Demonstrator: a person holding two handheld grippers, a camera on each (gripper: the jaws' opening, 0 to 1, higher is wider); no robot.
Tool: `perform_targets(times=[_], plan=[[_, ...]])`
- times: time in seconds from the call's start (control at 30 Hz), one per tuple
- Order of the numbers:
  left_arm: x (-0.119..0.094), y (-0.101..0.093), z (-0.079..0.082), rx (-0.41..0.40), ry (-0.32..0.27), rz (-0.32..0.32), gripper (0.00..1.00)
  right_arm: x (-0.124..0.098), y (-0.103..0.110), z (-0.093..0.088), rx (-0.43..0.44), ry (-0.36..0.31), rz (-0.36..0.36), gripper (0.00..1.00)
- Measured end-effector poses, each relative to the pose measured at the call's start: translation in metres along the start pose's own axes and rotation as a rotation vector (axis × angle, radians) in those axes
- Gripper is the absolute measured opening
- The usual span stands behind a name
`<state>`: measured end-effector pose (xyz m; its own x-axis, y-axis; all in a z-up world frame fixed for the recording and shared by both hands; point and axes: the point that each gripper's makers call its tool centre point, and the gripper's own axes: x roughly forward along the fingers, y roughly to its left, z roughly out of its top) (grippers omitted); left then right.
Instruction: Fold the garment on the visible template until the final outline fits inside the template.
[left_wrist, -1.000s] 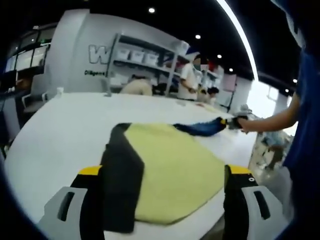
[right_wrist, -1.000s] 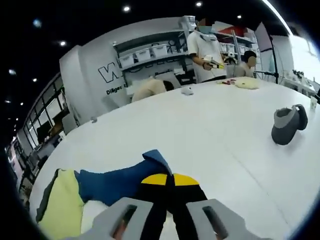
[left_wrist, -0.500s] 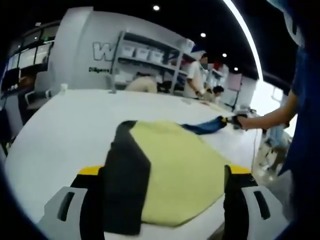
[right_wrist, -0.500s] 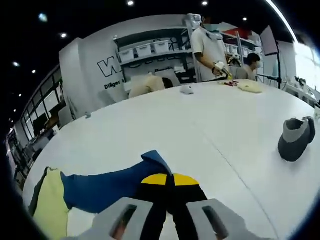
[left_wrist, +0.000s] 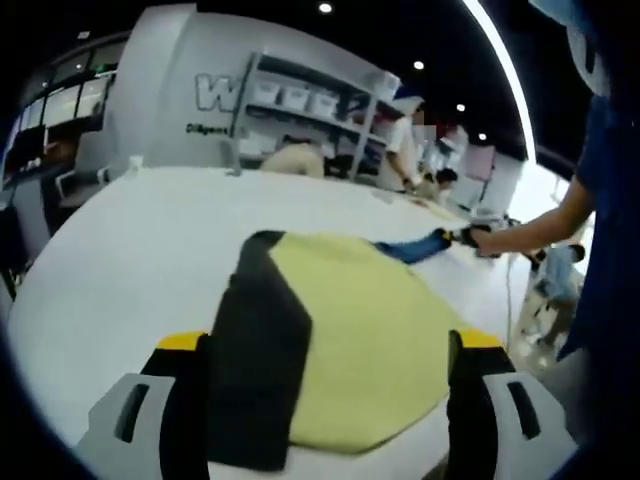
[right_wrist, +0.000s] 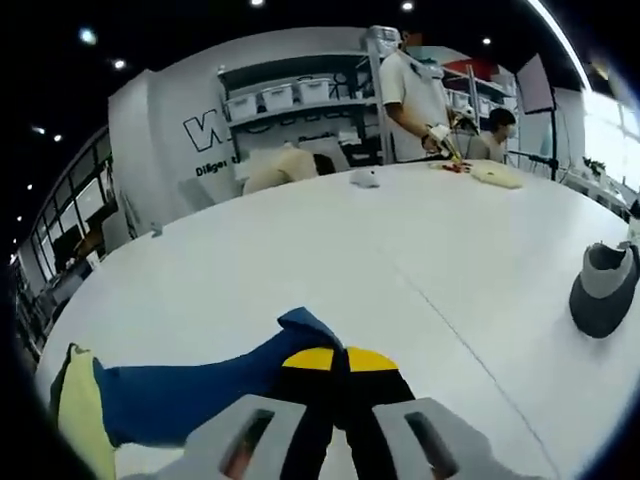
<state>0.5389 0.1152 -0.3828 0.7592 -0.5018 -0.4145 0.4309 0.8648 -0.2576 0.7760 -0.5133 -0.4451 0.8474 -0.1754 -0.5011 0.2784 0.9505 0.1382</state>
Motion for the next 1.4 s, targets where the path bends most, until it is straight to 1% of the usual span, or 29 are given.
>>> perform_targets(times=[0.07,0.13,0.2,0.23,0.33,0.37,0.47,0.57,0.6,0.67,0.73,0.77,0.87,0.9,0.93,0.97,1.0,1.03,1.07,1.1,1.13,1.17,1.2,1.23,1.3,1.33,1.37,1.4], plan=[[0.0,0.002,0.0,-0.002,0.001,0.004,0.98,0.004,-0.004,0.001,0.015,-0.01,-0.015,0.0],[-0.001,0.003,0.0,0.0,-0.001,0.009,0.97,0.002,-0.008,0.0,0.022,-0.018,-0.025,0.0],[-0.002,0.004,0.0,-0.002,-0.003,0.012,0.97,0.005,-0.007,0.006,0.02,-0.021,-0.026,0.0],[-0.002,0.004,0.0,-0.003,-0.004,0.012,0.97,0.004,-0.01,0.004,0.014,-0.022,-0.031,0.0],[-0.004,0.007,-0.001,-0.007,-0.007,0.018,0.97,0.006,-0.008,0.008,0.015,-0.028,-0.024,0.0],[-0.004,0.007,-0.001,-0.009,-0.008,0.017,0.97,0.006,-0.008,0.007,0.028,-0.027,-0.021,0.0],[-0.005,0.004,-0.001,-0.005,-0.008,0.012,0.97,0.001,-0.015,0.008,0.029,-0.043,-0.042,0.13],[-0.005,0.003,-0.001,-0.003,-0.009,0.007,0.97,0.001,-0.017,0.013,0.02,-0.057,-0.047,0.15],[-0.005,0.003,-0.001,0.0,-0.008,0.006,0.97,-0.006,-0.018,0.014,0.024,-0.066,-0.043,0.15],[-0.005,0.002,-0.002,-0.005,-0.01,0.005,0.97,-0.011,-0.014,0.019,0.041,-0.094,-0.027,0.17],[-0.006,0.001,-0.002,-0.005,-0.012,0.003,0.97,-0.013,-0.009,0.021,0.027,-0.104,-0.015,0.17],[-0.006,0.0,-0.002,-0.002,-0.012,0.002,0.97,-0.018,-0.004,0.022,0.01,-0.109,-0.012,0.18],[-0.006,-0.002,-0.001,0.0,-0.014,0.0,0.97,-0.021,-0.002,0.027,0.021,-0.122,0.0,0.2],[-0.006,-0.002,-0.001,0.001,-0.016,-0.001,0.96,-0.022,0.003,0.029,0.016,-0.132,0.006,0.2],[-0.006,-0.002,-0.001,0.001,-0.016,-0.002,0.96,-0.023,0.012,0.034,0.004,-0.16,0.029,0.21],[-0.007,-0.002,-0.001,0.0,-0.017,-0.003,0.96,-0.024,0.031,0.039,-0.01,-0.188,0.092,0.21],[-0.007,-0.002,0.0,0.0,-0.019,-0.002,0.96,-0.024,0.045,0.04,-0.019,-0.187,0.141,0.2],[-0.007,-0.002,0.0,-0.001,-0.02,-0.002,0.96,-0.03,0.059,0.04,-0.024,-0.18,0.177,0.19],[-0.007,-0.002,0.0,-0.002,-0.021,-0.002,0.96,-0.03,0.072,0.038,-0.041,-0.171,0.206,0.19],[-0.007,-0.003,0.0,-0.002,-0.022,-0.002,0.96,-0.027,0.087,0.036,-0.073,-0.162,0.239,0.18],[-0.007,-0.003,0.0,0.0,-0.022,-0.002,0.96,-0.025,0.1,0.033,-0.081,-0.148,0.267,0.17],[-0.006,-0.004,0.0,0.001,-0.019,-0.003,0.96,-0.024,0.123,0.028,-0.103,-0.139,0.324,0.16],[-0.006,-0.004,0.0,0.002,-0.018,-0.004,0.97,-0.024,0.132,0.027,-0.111,-0.14,0.347,0.16],[-0.006,-0.005,0.0,0.006,-0.018,-0.005,0.97,-0.028,0.168,0.017,-0.139,-0.125,0.434,0.15],[-0.007,-0.007,0.002,0.006,-0.023,-0.008,0.97,-0.027,0.201,0.005,-0.173,-0.085,0.516,0.13],[-0.007,-0.008,0.001,0.005,-0.025,-0.009,0.97,-0.026,0.222,-0.005,-0.206,-0.06,0.565,0.11],[-0.007,-0.007,0.0,0.003,-0.024,-0.008,0.97,-0.027,0.237,-0.013,-0.235,-0.047,0.584,0.09],[-0.008,-0.007,0.0,0.002,-0.024,-0.006,0.97,-0.027,0.258,-0.023,-0.279,-0.03,0.623,0.06]])
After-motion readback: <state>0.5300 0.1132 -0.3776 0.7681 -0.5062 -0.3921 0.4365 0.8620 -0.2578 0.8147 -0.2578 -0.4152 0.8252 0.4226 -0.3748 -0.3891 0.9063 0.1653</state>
